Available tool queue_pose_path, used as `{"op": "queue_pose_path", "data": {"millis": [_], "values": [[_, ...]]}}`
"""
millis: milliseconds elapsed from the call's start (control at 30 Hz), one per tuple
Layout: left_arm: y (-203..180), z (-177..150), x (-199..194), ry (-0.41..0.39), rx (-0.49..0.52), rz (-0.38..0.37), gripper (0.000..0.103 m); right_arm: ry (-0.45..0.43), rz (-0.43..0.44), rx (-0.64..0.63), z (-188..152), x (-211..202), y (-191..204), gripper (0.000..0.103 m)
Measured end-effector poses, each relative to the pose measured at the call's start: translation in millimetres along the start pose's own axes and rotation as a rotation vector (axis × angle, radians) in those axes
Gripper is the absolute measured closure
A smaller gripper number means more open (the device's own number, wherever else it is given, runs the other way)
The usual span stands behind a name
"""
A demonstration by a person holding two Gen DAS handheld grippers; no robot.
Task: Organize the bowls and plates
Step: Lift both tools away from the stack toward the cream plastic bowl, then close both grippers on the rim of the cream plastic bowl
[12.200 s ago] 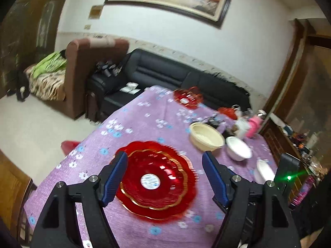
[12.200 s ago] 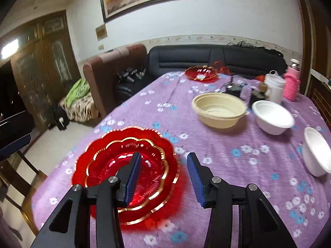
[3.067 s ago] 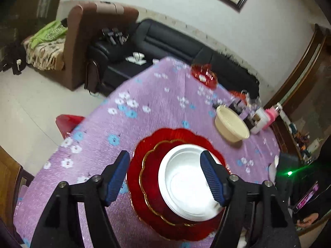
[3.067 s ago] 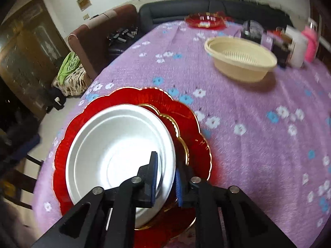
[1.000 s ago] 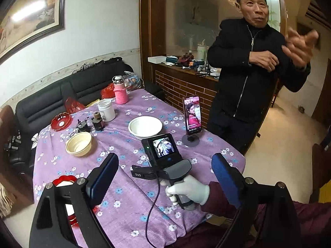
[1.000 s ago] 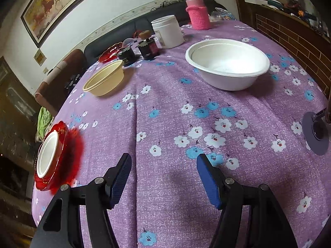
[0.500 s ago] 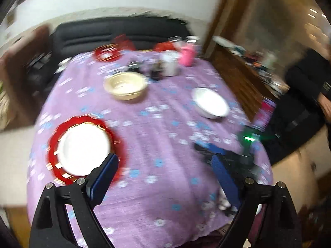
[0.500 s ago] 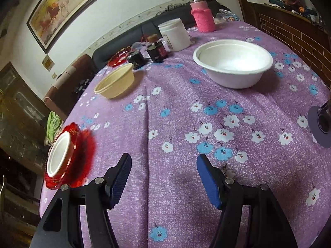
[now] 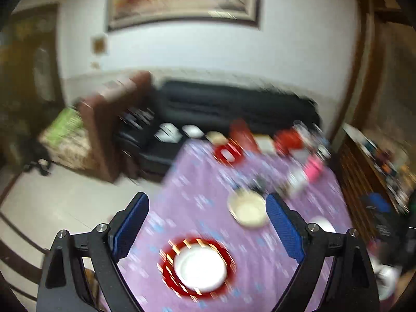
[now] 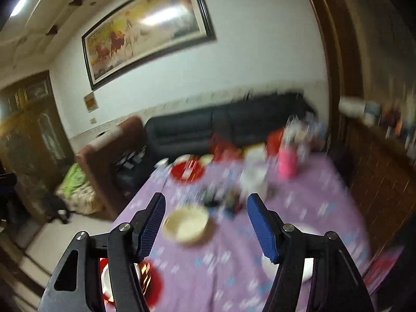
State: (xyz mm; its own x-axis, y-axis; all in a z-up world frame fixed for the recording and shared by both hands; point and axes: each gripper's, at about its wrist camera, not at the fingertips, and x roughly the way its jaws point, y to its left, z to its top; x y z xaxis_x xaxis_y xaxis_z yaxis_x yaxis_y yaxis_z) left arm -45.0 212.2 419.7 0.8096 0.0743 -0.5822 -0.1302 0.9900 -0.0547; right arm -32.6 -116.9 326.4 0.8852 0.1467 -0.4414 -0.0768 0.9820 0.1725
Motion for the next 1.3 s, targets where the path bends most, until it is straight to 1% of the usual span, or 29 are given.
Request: {"op": "queue_pose_path", "data": {"millis": [33, 67, 100, 133, 200, 233, 267, 300, 333, 367, 400, 433, 467, 500, 533, 600, 667, 733, 833, 867, 933, 967, 1033, 1133, 1300], "values": [[1.8, 10.9, 0.3, -0.053, -0.011, 0.060, 0.011, -0.025, -0.020, -0.052, 25.3, -1.5, 8.7, 0.033], [2.2, 21.2, 1.5, -0.106, -0.019, 0.118, 0.006, -0.042, -0.042, -0.082, 47.5, -1.0, 14.4, 0.033], [3.2, 28.5, 6.0, -0.129, -0.025, 0.145, 0.004, -0.052, -0.063, -0.073, 62.1, -0.7, 15.9, 0.033], [5.7, 34.6, 13.8, -0.139, -0.039, 0.149, 0.002, -0.060, -0.071, -0.035, 78.1, 1.2, 13.5, 0.031], [8.6, 38.9, 38.6, -0.125, -0.079, 0.082, 0.002, -0.041, -0.036, 0.044, 95.5, 14.9, 6.7, 0.030], [8.6, 37.0, 55.9, -0.101, -0.095, 0.039, 0.002, -0.034, -0.028, 0.072, 96.3, 22.5, 2.1, 0.029], [7.3, 30.8, 81.7, -0.066, -0.103, -0.005, 0.002, -0.020, -0.018, 0.109, 91.2, 36.2, -2.3, 0.029], [5.3, 24.8, 96.4, -0.047, -0.103, -0.022, 0.002, -0.003, -0.006, 0.129, 85.3, 46.1, -4.4, 0.029], [1.8, 16.1, 119.5, -0.014, -0.099, -0.039, 0.002, 0.041, 0.023, 0.151, 73.0, 67.5, -7.6, 0.029], [-4.3, 5.0, 146.5, 0.036, -0.092, -0.060, 0.002, 0.096, 0.046, 0.164, 59.9, 91.3, -9.9, 0.029], [-9.8, -4.0, 170.1, 0.083, -0.088, -0.083, 0.002, 0.140, 0.052, 0.179, 48.3, 111.1, -12.1, 0.030], [-14.9, -14.4, 196.0, 0.136, -0.088, -0.107, 0.002, 0.201, 0.061, 0.211, 29.2, 141.4, -17.0, 0.031], [-20.3, -27.0, 224.3, 0.192, -0.095, -0.128, 0.002, 0.239, 0.069, 0.229, 17.3, 159.2, -18.8, 0.032], [-24.5, -38.7, 245.8, 0.233, -0.105, -0.142, 0.002, 0.300, 0.081, 0.254, -2.7, 186.6, -20.8, 0.034], [-28.2, -49.0, 266.0, 0.270, -0.115, -0.153, 0.003, 0.333, 0.085, 0.265, -16.7, 199.8, -24.0, 0.035], [-35.5, -68.1, 305.5, 0.345, -0.133, -0.170, 0.012, 0.394, 0.087, 0.275, -44.4, 232.1, -27.1, 0.036], [-43.1, -85.7, 344.8, 0.427, -0.150, -0.209, 0.037, 0.444, 0.091, 0.272, -69.1, 261.4, -27.2, 0.036], [-51.8, -97.7, 366.0, 0.474, -0.165, -0.226, 0.044, 0.469, 0.103, 0.282, -86.3, 279.5, -28.5, 0.036], [-59.5, -111.7, 397.8, 0.509, -0.198, -0.217, 0.045, 0.503, 0.102, 0.310, -105.8, 307.3, -28.8, 0.036], [-62.5, -116.5, 408.8, 0.526, -0.212, -0.221, 0.045, 0.518, 0.101, 0.323, -113.0, 316.7, -29.5, 0.038], [-64.1, -119.1, 420.9, 0.545, -0.229, -0.228, 0.045, 0.543, 0.095, 0.336, -122.0, 331.7, -29.6, 0.048], [-64.4, -121.6, 427.8, 0.554, -0.235, -0.230, 0.045, 0.553, 0.091, 0.338, -126.5, 337.5, -29.2, 0.050], [-66.1, -125.5, 438.4, 0.565, -0.233, -0.218, 0.045, 0.571, 0.083, 0.342, -135.0, 347.6, -28.5, 0.060], [-65.4, -130.4, 450.5, 0.583, -0.238, -0.215, 0.045, 0.589, 0.076, 0.345, -142.5, 358.9, -28.2, 0.060], [-70.9, -143.8, 471.2, 0.641, -0.258, -0.243, 0.045, 0.615, 0.081, 0.345, -150.3, 368.3, -27.8, 0.060]]}}
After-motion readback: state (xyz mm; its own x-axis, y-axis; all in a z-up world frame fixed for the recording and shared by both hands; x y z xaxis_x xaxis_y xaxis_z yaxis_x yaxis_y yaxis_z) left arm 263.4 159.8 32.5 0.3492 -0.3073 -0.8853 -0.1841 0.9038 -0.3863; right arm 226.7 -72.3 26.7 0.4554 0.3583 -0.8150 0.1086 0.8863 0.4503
